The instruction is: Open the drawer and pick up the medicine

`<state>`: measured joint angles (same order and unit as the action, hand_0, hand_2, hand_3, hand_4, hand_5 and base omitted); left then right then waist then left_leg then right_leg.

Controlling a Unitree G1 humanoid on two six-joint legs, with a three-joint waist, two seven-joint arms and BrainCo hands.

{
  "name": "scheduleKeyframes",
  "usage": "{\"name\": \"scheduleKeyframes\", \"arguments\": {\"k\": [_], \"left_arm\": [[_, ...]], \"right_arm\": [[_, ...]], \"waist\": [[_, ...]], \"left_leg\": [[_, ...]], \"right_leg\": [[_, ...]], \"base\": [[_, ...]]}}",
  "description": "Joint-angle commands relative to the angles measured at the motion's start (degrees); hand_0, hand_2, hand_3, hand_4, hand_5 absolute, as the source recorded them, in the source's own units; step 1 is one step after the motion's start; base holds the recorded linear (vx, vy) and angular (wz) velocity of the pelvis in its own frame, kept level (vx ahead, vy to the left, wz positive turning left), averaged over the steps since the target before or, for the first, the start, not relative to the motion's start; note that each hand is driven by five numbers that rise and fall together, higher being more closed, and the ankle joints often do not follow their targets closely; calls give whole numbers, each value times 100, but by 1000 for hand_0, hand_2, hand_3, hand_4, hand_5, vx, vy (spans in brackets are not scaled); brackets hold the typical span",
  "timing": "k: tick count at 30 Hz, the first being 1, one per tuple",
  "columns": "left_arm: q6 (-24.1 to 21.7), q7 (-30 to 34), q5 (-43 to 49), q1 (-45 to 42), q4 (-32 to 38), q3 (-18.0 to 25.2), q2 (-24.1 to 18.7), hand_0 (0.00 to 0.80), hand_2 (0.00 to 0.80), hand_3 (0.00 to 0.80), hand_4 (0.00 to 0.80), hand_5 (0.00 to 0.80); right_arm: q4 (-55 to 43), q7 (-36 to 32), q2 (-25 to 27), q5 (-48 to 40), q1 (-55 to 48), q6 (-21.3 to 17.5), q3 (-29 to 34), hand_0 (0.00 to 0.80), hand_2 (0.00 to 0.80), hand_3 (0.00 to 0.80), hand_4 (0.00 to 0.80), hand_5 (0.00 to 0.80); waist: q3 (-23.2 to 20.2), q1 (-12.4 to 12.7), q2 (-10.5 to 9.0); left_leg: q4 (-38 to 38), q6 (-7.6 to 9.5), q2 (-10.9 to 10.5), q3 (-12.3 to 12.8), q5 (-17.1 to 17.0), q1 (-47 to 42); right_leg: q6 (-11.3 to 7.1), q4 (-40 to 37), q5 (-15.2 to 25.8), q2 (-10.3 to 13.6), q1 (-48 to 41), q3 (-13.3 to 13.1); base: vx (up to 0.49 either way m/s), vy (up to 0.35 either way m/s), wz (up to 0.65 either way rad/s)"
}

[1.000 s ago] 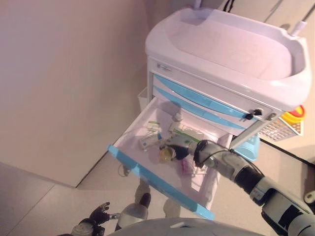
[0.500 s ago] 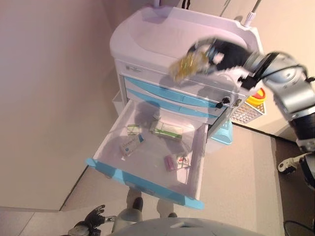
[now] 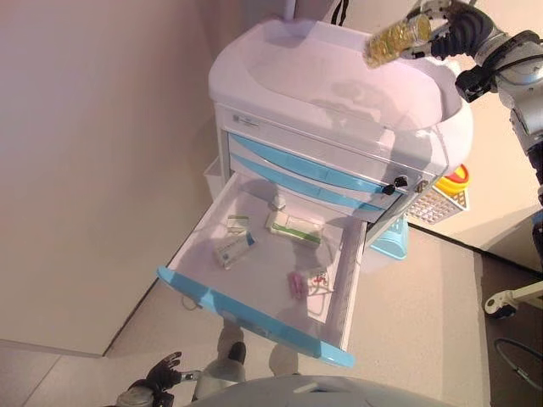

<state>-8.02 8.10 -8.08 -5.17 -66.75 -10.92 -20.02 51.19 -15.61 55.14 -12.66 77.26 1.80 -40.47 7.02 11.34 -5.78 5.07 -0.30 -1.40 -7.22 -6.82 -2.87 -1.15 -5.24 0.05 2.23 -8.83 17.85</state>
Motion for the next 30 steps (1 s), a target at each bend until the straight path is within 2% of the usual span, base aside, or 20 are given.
{"name": "scheduleKeyframes", "arguments": {"k": [1, 5, 12, 19, 27, 28, 29, 30], "left_arm": [[-19, 5, -163, 54, -238, -461, -190, 0, 0, 0, 0, 0], [-105, -22, -285, 72, -187, -543, -282, 0, 0, 0, 0, 0], [-268, -59, -468, 169, 42, -514, -527, 0, 0, 0, 0, 0], [-296, -135, -494, 85, 212, -452, -624, 0, 0, 0, 0, 0], [-338, -135, -546, 29, 332, -419, -653, 0, 0, 0, 0, 0], [-342, -127, -551, 25, 358, -423, -652, 0, 0, 0, 0, 0], [-342, -127, -555, 17, 380, -427, -648, 0, 0, 0, 0, 0], [-361, -122, -561, 7, 383, -430, -651, 0, 0, 0, 0, 0]], "right_arm": [[384, 57, 281, 317, 1228, 36, -484, 800, 800, 800, 800, 800], [1025, 126, 201, 575, 1639, 309, -805, 800, 800, 800, 800, 800], [1288, 188, 372, 750, 2032, 793, -1224, 800, 800, 800, 800, 800], [1445, -253, 534, 918, 2153, 915, -1435, 800, 800, 800, 800, 800], [1452, -877, 451, 1121, 2103, 1000, -1561, 800, 800, 800, 800, 800], [1459, -936, 436, 1118, 2117, 1007, -1591, 781, 781, 781, 781, 781], [1463, -978, 430, 1127, 2123, 1014, -1596, 637, 637, 637, 637, 637], [1470, -974, 425, 1153, 2122, 975, -1596, 417, 417, 417, 417, 417]], "waist": [[-15, 323, -368], [140, 475, -412], [528, 586, -538], [624, 634, -599], [681, 653, -614], [691, 658, -612], [691, 662, -614], [692, 665, -613]], "left_leg": [[-37, -53, -135, -6, 641, -188], [-74, -43, -132, -120, 617, -46], [-67, -26, -78, -221, 546, 250], [-51, -43, -55, -264, 516, 290], [-56, -49, -60, -296, 524, 268], [-54, -50, -60, -302, 522, 266], [-55, -51, -63, -310, 522, 264], [-53, -51, -62, -311, 522, 265]], "right_leg": [[-323, 240, 118, 253, 62, -24], [-310, 228, 137, 237, 151, 6], [-309, 241, 185, 187, 407, 22], [-307, 297, 150, 192, 439, 86], [-282, 336, 122, 175, 447, 49], [-282, 338, 121, 175, 445, 48], [-279, 336, 119, 173, 442, 43], [-277, 337, 119, 171, 446, 41]], "base": [[52, 16, 19], [16, 3, 16], [-72, -47, 15], [25, -7, 9], [3, -1, 0], [0, 0, 0], [0, 0, 0], [0, 0, 0]]}}
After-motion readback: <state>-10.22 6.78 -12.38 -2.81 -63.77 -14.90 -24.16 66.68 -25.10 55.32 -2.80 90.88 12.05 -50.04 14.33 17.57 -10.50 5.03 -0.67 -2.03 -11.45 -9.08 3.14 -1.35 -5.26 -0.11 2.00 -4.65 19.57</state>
